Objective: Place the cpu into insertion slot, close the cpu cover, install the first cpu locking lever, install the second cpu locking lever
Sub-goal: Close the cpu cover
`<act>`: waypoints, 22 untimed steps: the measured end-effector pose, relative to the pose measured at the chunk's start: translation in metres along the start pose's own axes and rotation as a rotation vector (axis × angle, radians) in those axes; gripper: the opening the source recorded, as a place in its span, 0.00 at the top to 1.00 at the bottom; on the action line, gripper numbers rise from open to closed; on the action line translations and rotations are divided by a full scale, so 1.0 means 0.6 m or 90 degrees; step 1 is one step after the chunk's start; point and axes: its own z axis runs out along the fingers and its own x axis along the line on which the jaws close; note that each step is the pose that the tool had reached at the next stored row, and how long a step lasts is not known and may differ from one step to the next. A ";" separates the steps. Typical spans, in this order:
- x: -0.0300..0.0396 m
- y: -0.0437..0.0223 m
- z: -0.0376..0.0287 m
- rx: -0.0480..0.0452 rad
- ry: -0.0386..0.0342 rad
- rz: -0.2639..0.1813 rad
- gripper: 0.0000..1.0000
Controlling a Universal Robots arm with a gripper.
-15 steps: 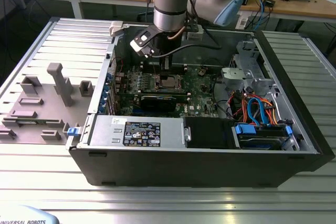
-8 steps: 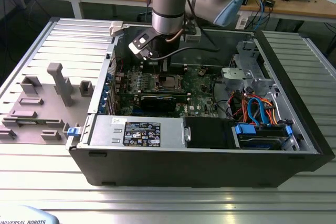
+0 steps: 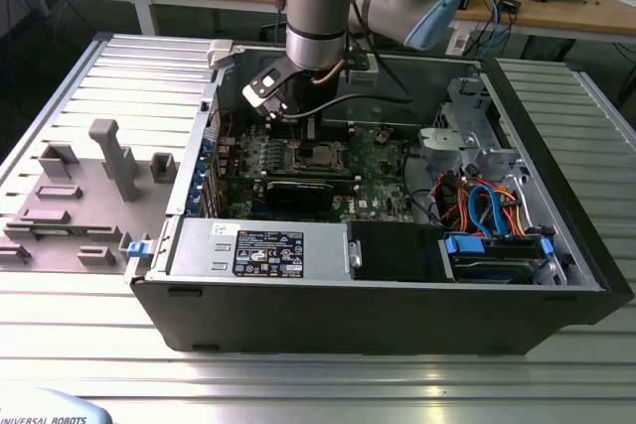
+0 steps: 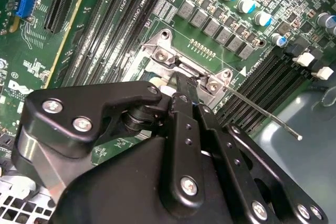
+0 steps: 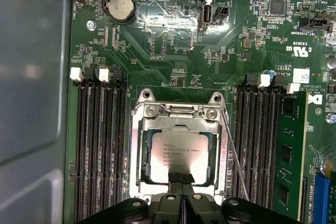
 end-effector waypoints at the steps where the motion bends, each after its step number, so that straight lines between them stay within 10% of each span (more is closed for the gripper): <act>1: 0.000 0.000 0.000 -0.0002 0.0003 0.000 0.89; 11: 0.000 0.001 -0.011 -0.0003 0.0004 0.000 0.89; 22: -0.002 0.038 -0.011 0.0003 0.0005 0.000 0.89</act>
